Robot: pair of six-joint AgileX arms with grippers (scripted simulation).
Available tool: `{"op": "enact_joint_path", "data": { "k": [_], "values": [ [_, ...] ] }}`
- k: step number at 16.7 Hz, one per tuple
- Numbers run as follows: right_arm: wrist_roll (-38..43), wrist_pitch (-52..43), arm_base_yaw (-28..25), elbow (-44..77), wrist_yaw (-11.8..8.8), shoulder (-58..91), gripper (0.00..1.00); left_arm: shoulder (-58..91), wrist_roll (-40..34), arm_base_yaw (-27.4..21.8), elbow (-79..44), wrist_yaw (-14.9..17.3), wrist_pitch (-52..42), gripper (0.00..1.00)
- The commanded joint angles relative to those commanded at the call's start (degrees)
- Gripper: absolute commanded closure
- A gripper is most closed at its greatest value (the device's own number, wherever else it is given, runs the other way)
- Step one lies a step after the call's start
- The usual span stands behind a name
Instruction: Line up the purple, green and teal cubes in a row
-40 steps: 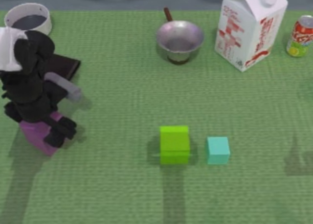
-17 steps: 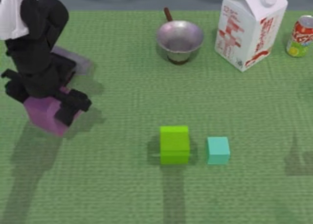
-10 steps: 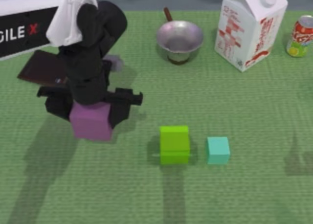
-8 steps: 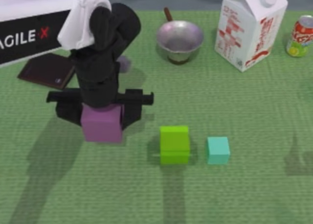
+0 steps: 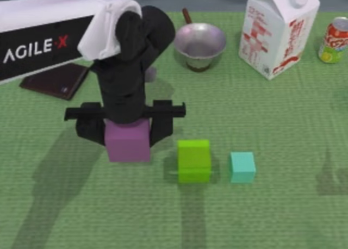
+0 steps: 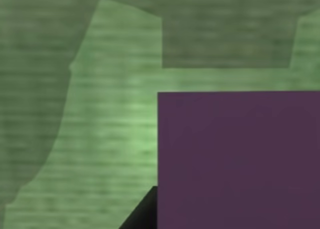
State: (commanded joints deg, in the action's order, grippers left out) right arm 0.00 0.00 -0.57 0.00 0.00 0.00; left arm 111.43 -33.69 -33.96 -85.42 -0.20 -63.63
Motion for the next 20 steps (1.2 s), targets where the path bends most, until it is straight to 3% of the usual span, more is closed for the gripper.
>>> {"op": "enact_joint_path", "data": {
  "k": [4,10,15,20],
  "values": [
    [0.00,0.00,0.00,0.00,0.00,0.00,0.00,0.99,0.31,0.20,1.60,-0.01,2.25,1.00],
    [0.00,0.00,0.00,0.00,0.00,0.00,0.00,4.81,0.38,0.29,8.27,0.02,13.21,1.00],
    [0.00,0.00,0.00,0.00,0.00,0.00,0.00,5.32,0.38,0.30,9.11,0.04,14.44,1.00],
    [0.00,0.00,0.00,0.00,0.00,0.00,0.00,5.32,0.38,0.30,9.11,0.04,14.44,0.62]
  ]
}}
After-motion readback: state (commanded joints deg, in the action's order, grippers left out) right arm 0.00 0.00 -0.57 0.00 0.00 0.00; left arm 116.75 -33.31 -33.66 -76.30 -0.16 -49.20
